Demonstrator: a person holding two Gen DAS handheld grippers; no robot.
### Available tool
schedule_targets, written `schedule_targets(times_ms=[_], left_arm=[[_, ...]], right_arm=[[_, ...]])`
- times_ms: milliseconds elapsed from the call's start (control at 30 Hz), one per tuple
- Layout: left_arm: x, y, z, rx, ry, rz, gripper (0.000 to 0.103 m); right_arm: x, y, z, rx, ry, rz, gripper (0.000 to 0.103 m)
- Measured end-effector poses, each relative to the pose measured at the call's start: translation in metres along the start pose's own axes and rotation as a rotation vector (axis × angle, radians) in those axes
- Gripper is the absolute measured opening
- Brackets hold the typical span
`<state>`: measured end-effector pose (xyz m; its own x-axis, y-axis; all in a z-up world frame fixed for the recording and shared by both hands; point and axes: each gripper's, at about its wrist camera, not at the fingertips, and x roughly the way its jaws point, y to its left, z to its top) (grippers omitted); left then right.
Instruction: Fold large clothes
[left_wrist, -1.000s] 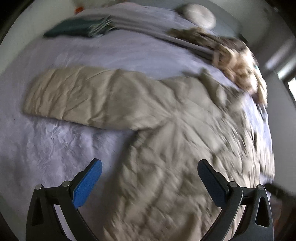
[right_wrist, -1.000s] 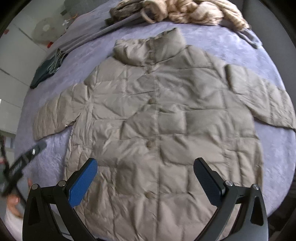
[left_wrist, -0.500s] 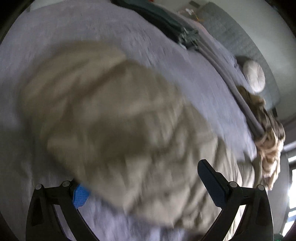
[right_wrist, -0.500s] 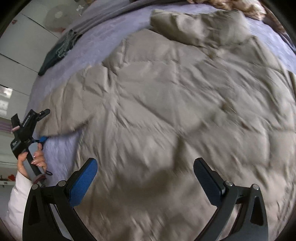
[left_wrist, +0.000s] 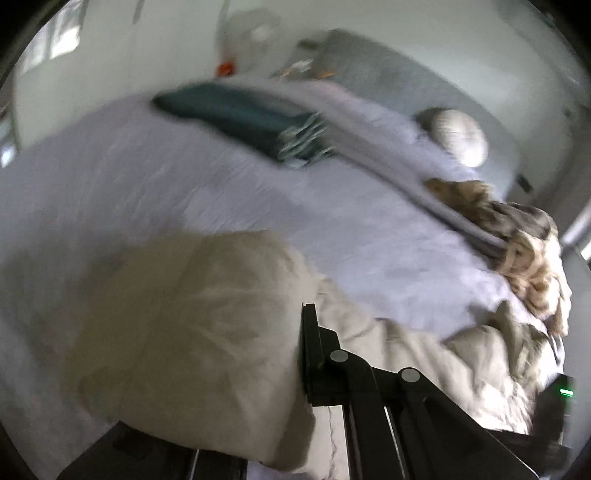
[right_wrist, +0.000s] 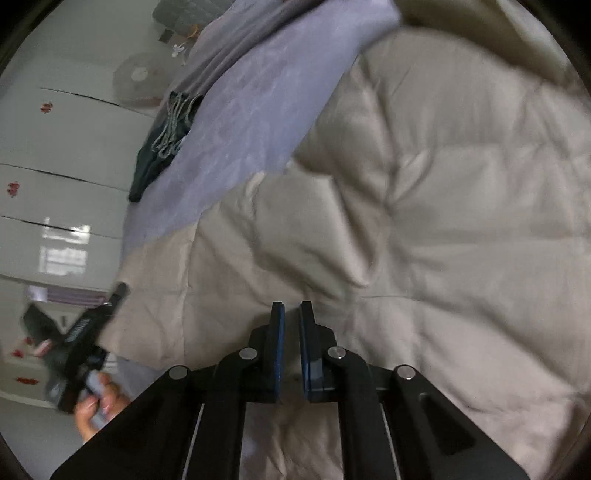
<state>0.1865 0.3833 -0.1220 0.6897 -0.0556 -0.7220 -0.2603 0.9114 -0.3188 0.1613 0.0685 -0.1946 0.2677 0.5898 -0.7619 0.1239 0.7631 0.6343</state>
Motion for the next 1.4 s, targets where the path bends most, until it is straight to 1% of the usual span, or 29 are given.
schedule_targets(times_ms=[67,133,200,267,300,333,400,433,500,567,600,700,767,800,833,867,900,933,967,1000,1033,1067,1100,1133,1200,1233,1267,1333,1400], left_arm=[[-0.016,-0.028,0.007,0.068,-0.023,-0.063,0.008],[-0.022,-0.063,0.010,0.128,-0.021,-0.146,0.008],[-0.026,-0.104,0.008,0.193,-0.013,-0.234,0.008],[-0.037,-0.134,-0.002,0.239,-0.002,-0.313,0.008],[-0.035,-0.157,-0.006,0.260,0.009,-0.360,0.008],[-0.038,-0.173,-0.013,0.276,0.019,-0.388,0.008],[-0.034,-0.211,-0.028,0.319,0.058,-0.447,0.008],[-0.031,-0.232,-0.037,0.349,0.074,-0.468,0.008],[-0.020,-0.275,-0.064,0.429,0.118,-0.489,0.008],[-0.007,-0.310,-0.097,0.510,0.162,-0.474,0.008],[0.002,-0.326,-0.116,0.562,0.177,-0.446,0.008],[0.028,-0.358,-0.172,0.708,0.228,-0.340,0.008],[0.036,-0.366,-0.199,0.765,0.254,-0.282,0.008],[0.042,-0.363,-0.208,0.780,0.273,-0.257,0.008],[0.041,-0.361,-0.214,0.792,0.273,-0.239,0.008],[0.036,-0.358,-0.216,0.796,0.265,-0.237,0.008],[0.030,-0.354,-0.216,0.796,0.268,-0.240,0.014],[0.027,-0.352,-0.214,0.794,0.281,-0.250,0.047],[0.022,-0.348,-0.212,0.787,0.290,-0.265,0.070],[0.012,-0.343,-0.208,0.772,0.269,-0.274,0.099],[0.005,-0.339,-0.205,0.763,0.230,-0.272,0.101],[-0.002,-0.339,-0.203,0.766,0.210,-0.274,0.101],[-0.012,-0.333,-0.196,0.767,0.216,-0.279,0.101],[-0.017,-0.329,-0.189,0.755,0.217,-0.282,0.101],[-0.033,-0.304,-0.164,0.683,0.206,-0.308,0.101],[-0.033,-0.293,-0.150,0.644,0.197,-0.304,0.101],[-0.034,-0.275,-0.133,0.585,0.186,-0.290,0.101],[-0.025,-0.239,-0.103,0.469,0.202,-0.277,0.101],[-0.005,-0.201,-0.079,0.342,0.250,-0.265,0.101]], right_arm=[[0.020,-0.002,-0.004,0.008,0.038,0.018,0.008],[0.037,-0.007,-0.009,0.017,0.075,0.025,0.006],[0.045,-0.007,-0.010,0.003,0.090,0.014,0.004],[0.046,-0.010,-0.007,-0.004,0.117,0.035,0.004],[0.041,-0.011,-0.007,-0.003,0.131,0.056,0.004],[0.034,-0.014,-0.006,0.000,0.131,0.067,0.004],[0.003,-0.028,-0.009,0.014,0.096,0.077,0.004],[-0.013,-0.036,-0.010,0.019,0.071,0.064,0.005],[-0.058,-0.060,-0.011,0.022,-0.003,-0.003,0.005],[-0.098,-0.087,-0.014,0.031,-0.069,-0.084,0.006],[-0.115,-0.100,-0.015,0.041,-0.094,-0.117,0.006],[-0.166,-0.146,-0.021,0.092,-0.156,-0.208,0.006],[-0.183,-0.164,-0.023,0.112,-0.174,-0.237,0.007],[-0.190,-0.172,-0.025,0.120,-0.180,-0.244,0.007],[-0.193,-0.178,-0.026,0.127,-0.182,-0.244,0.007],[-0.196,-0.182,-0.027,0.135,-0.184,-0.241,0.007],[-0.199,-0.184,-0.028,0.143,-0.183,-0.232,0.007],[-0.201,-0.185,-0.026,0.147,-0.183,-0.226,0.008],[-0.204,-0.187,-0.025,0.150,-0.183,-0.221,0.008],[-0.205,-0.188,-0.025,0.150,-0.184,-0.220,0.008],[-0.206,-0.186,-0.022,0.148,-0.183,-0.221,0.009],[-0.208,-0.185,-0.020,0.141,-0.182,-0.231,0.009],[-0.219,-0.192,-0.032,0.127,-0.182,-0.243,0.009],[-0.221,-0.188,-0.036,0.108,-0.181,-0.259,0.011],[-0.218,-0.172,-0.033,0.052,-0.180,-0.296,0.032],[-0.218,-0.160,-0.031,0.010,-0.184,-0.313,0.059],[-0.217,-0.145,-0.029,-0.041,-0.198,-0.326,0.072],[-0.213,-0.111,-0.027,-0.173,-0.224,-0.347,0.073],[-0.200,-0.076,-0.028,-0.318,-0.227,-0.386,0.073]])
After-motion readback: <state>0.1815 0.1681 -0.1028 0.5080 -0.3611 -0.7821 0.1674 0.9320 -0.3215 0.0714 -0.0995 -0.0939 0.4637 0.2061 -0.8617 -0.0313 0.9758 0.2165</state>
